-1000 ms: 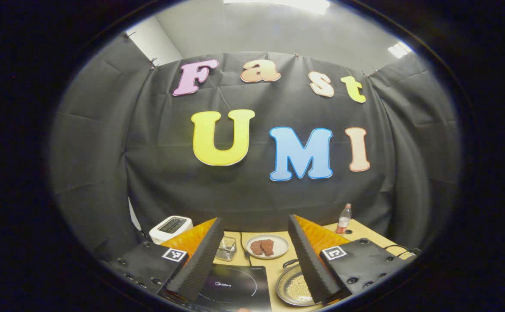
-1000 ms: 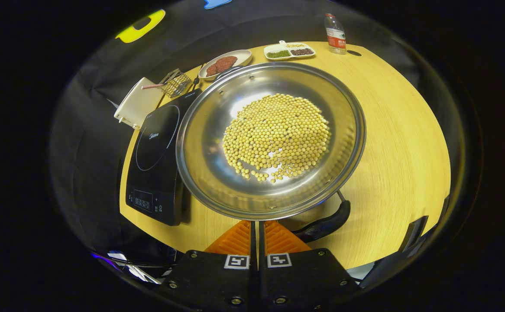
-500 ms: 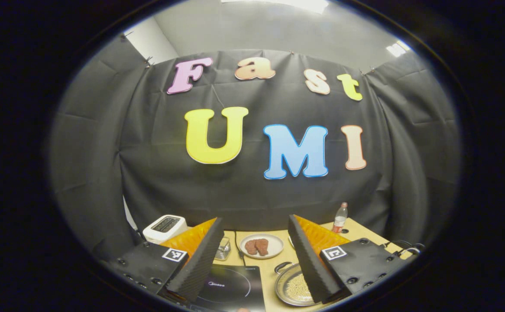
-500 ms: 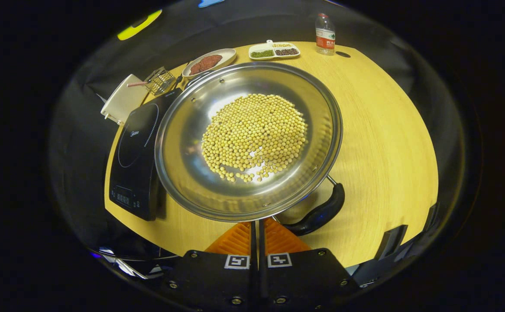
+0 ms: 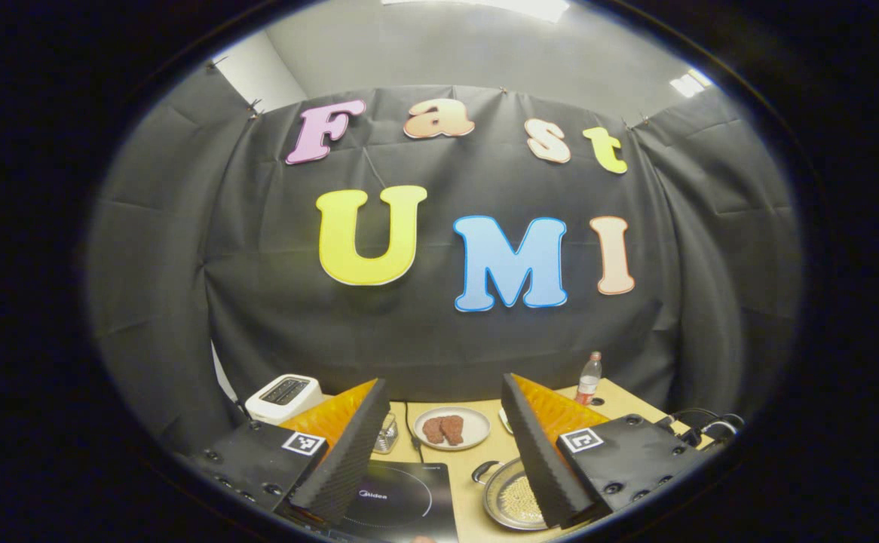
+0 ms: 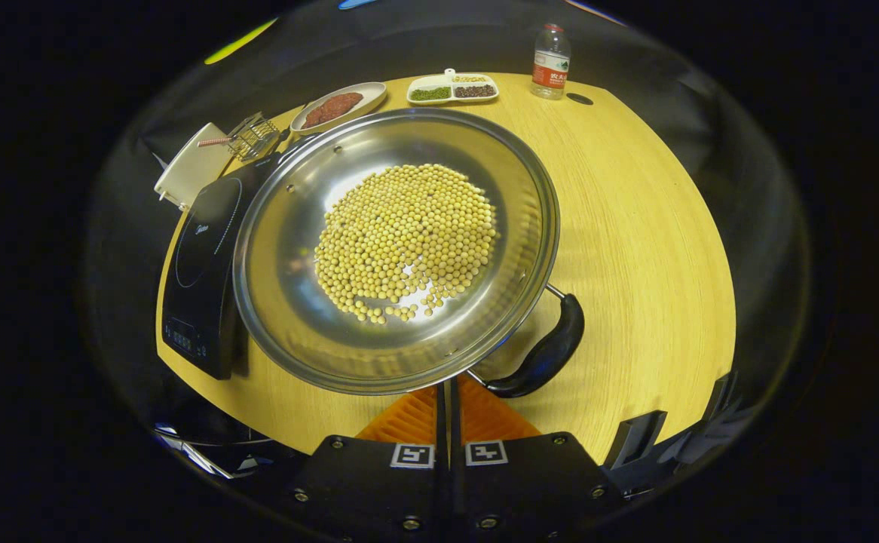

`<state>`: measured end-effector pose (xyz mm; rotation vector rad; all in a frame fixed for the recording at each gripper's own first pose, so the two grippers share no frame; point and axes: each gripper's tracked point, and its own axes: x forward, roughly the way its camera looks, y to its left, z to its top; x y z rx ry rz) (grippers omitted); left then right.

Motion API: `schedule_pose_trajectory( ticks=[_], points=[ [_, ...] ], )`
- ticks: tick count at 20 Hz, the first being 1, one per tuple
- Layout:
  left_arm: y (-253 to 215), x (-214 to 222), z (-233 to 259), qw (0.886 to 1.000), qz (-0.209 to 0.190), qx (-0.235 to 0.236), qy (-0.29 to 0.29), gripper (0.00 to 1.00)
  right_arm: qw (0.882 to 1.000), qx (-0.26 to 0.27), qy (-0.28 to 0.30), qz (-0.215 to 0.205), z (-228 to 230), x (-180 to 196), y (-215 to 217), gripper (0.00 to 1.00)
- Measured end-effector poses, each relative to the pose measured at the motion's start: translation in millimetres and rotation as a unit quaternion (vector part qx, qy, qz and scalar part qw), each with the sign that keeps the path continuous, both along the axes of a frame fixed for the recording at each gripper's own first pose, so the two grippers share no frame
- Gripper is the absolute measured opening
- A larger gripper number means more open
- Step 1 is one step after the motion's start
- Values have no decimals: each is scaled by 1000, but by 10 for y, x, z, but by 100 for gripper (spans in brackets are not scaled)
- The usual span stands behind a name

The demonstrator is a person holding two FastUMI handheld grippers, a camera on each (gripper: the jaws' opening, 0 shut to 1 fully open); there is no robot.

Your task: First push the handle of the pot to place it horizontally, then grasp the pot with both hands and set it on the induction cooktop.

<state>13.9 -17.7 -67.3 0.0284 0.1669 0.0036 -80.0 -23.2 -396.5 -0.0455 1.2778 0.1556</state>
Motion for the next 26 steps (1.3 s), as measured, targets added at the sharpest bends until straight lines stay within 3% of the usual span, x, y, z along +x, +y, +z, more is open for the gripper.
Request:
schedule_pose_trajectory(
  ticks=[13, 26],
  points=[
    [-68, -93, -118, 1000, -4, 9, 13, 100, 999, -41, -7, -23, -88, 382, -529, 1],
    [-256, 56, -305, 999, -2, 19, 32, 96, 997, -75, -17, -7, -81, 800, -811, 1]
  ],
)
